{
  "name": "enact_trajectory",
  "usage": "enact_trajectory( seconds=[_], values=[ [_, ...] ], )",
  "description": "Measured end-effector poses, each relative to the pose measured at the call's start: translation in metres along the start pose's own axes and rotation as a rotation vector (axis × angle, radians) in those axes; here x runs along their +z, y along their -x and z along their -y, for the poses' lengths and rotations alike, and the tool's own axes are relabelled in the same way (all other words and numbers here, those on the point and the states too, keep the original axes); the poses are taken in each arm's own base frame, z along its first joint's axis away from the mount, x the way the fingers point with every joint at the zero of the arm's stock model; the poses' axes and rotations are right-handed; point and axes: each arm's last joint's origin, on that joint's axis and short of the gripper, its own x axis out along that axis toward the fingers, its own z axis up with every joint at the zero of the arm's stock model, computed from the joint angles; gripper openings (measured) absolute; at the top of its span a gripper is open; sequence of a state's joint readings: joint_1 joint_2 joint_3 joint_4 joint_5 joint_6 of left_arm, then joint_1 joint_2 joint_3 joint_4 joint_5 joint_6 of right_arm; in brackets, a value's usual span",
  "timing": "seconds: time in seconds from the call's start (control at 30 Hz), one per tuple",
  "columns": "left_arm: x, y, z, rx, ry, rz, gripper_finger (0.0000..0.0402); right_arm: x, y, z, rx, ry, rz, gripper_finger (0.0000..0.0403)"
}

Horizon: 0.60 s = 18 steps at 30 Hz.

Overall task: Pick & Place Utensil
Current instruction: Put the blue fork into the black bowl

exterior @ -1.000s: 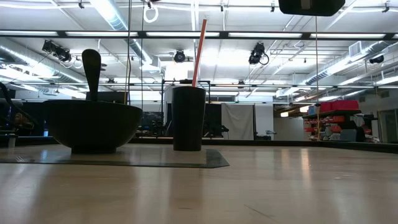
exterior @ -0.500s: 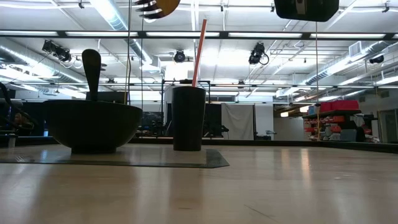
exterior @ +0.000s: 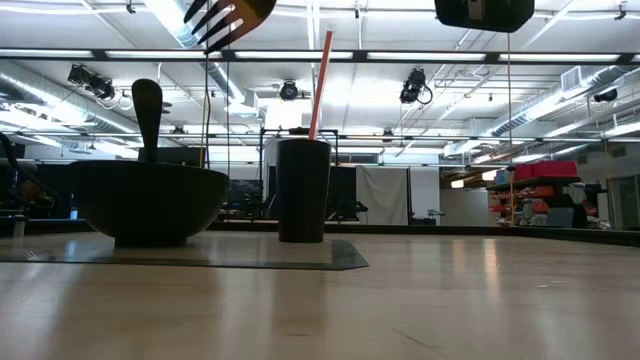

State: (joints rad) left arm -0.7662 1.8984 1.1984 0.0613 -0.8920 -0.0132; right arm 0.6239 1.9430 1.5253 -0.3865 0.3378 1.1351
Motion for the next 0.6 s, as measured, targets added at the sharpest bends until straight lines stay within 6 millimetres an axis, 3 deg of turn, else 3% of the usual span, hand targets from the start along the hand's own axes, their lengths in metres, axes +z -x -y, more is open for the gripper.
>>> enact_trajectory(
  seconds=[0.23, 0.4, 0.6],
  values=[
    [-0.002, 0.005, 0.003, 0.045, -0.040, -0.011, 0.0008, 0.003, 0.006, -0.001, -0.016, 0.056, 0.068, 0.0031],
    [-0.004, 0.019, 0.007, 0.069, -0.126, -0.019, 0.0006, 0.013, 0.026, -0.009, -0.001, 0.098, 0.178, 0.0070],
    [-0.004, 0.048, -0.005, 0.088, -0.144, -0.065, 0.0004, 0.012, 0.055, -0.019, -0.038, 0.263, 0.328, 0.0117]
  ],
)
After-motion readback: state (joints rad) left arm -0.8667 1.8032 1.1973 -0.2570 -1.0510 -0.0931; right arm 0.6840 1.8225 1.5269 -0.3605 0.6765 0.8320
